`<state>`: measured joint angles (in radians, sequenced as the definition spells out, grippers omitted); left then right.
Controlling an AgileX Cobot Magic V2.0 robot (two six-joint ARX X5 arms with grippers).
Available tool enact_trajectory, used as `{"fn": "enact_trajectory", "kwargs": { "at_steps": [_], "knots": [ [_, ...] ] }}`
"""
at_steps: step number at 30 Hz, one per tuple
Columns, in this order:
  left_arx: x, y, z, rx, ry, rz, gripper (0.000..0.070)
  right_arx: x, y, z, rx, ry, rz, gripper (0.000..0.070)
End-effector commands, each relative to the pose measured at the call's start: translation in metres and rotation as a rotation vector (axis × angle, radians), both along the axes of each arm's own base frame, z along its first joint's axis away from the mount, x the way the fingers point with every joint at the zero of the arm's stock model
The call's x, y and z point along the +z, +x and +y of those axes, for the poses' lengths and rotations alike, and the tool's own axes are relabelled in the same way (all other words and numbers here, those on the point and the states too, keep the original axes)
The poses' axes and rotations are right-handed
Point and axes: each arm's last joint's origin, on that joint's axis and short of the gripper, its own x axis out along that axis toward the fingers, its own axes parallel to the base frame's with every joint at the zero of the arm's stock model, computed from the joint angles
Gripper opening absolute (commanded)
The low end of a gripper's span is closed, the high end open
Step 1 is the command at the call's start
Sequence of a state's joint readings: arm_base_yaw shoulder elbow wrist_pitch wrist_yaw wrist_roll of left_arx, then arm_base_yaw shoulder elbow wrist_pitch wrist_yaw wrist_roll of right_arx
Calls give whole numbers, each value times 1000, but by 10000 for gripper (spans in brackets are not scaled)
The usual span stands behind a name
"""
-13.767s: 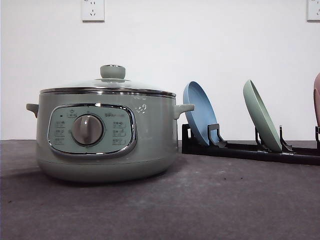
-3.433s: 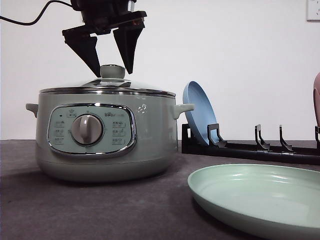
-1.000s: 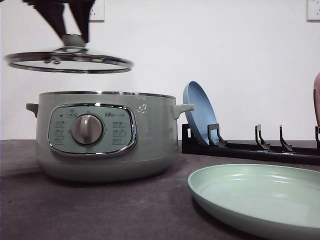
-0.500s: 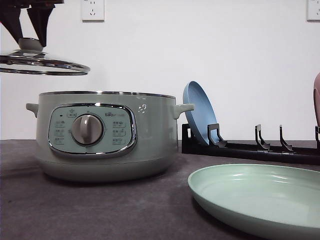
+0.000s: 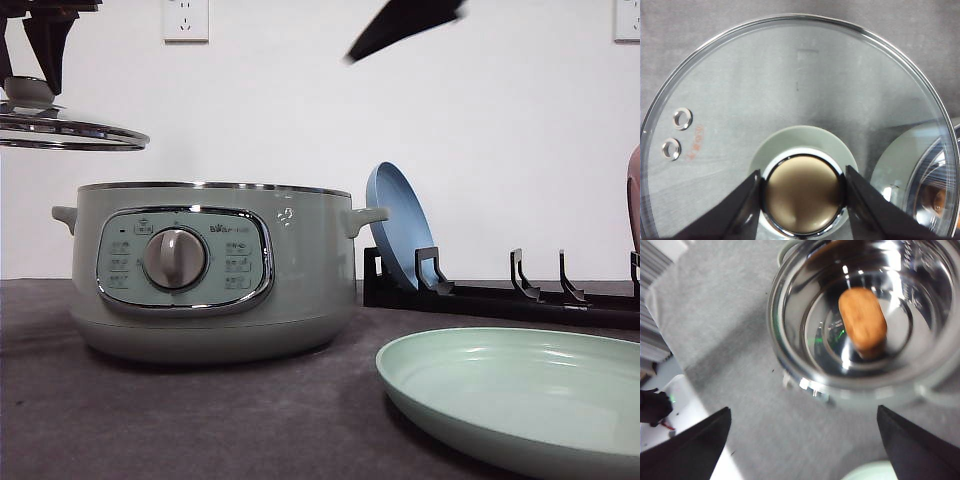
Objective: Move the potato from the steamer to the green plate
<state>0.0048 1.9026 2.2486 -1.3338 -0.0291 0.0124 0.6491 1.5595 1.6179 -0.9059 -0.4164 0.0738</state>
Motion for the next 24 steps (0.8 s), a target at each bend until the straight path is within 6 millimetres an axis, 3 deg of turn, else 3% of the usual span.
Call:
{"fn": "enact_trajectory", "kwargs": {
  "at_steps": [1, 6, 13, 24],
  "knots": [
    [21, -6, 1, 1, 4, -101, 0, -2, 17, 20, 77, -28, -47, 591],
    [22, -5, 1, 1, 4, -114, 0, -9, 52, 60, 159, -62, -116, 590],
    [22, -5, 1, 1, 4, -115, 0, -29, 75, 102, 230, -173, -261, 590],
    [22, -5, 1, 1, 4, -114, 0, -85, 92, 126, 289, -311, -255, 590]
  ]
}}
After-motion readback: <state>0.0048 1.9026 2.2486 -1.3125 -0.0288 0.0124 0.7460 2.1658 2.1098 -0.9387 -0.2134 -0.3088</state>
